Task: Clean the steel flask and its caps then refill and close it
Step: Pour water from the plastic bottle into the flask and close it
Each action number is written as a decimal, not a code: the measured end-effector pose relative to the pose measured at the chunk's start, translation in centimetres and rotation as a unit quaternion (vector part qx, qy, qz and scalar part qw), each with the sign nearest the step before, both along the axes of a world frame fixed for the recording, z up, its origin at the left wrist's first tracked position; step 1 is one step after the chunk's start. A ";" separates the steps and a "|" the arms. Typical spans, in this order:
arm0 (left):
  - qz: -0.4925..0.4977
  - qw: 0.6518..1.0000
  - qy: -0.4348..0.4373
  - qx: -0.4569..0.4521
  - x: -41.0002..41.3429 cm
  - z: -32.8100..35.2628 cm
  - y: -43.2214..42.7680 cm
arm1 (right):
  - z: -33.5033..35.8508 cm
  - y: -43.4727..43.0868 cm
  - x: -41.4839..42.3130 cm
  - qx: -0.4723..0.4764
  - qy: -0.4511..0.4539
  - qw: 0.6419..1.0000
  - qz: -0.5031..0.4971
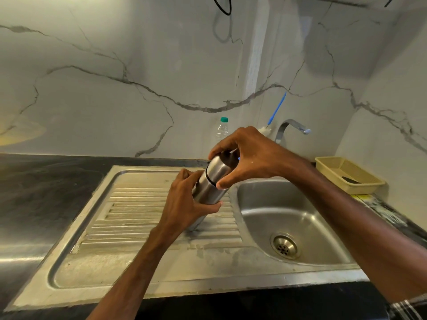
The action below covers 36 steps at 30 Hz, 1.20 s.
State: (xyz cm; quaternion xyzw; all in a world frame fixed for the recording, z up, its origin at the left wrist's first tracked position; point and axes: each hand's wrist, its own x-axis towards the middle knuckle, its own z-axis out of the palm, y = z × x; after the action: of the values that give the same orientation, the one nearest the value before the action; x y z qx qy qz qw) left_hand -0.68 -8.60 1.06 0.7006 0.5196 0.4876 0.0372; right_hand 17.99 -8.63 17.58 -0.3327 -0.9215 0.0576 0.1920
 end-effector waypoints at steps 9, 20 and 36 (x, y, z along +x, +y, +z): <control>0.023 0.999 -0.024 0.013 0.5 -0.2 -0.1 | -0.3 0.6 -1.6 -0.048 0.062 0.985 -0.156; -0.053 0.998 -0.016 -0.032 -1.7 1.0 0.3 | 1.5 -0.3 -1.3 -0.039 -0.049 0.995 0.079; 0.035 0.998 -0.050 0.013 -0.2 0.3 -0.4 | 0.0 0.3 -2.8 -0.030 0.063 0.992 -0.102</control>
State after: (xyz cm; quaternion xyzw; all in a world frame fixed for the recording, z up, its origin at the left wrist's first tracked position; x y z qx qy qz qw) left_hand -0.88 -8.99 1.36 0.6567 0.5351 0.5302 0.0366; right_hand 15.24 -8.29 17.58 -0.4261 -0.8669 0.0864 0.2439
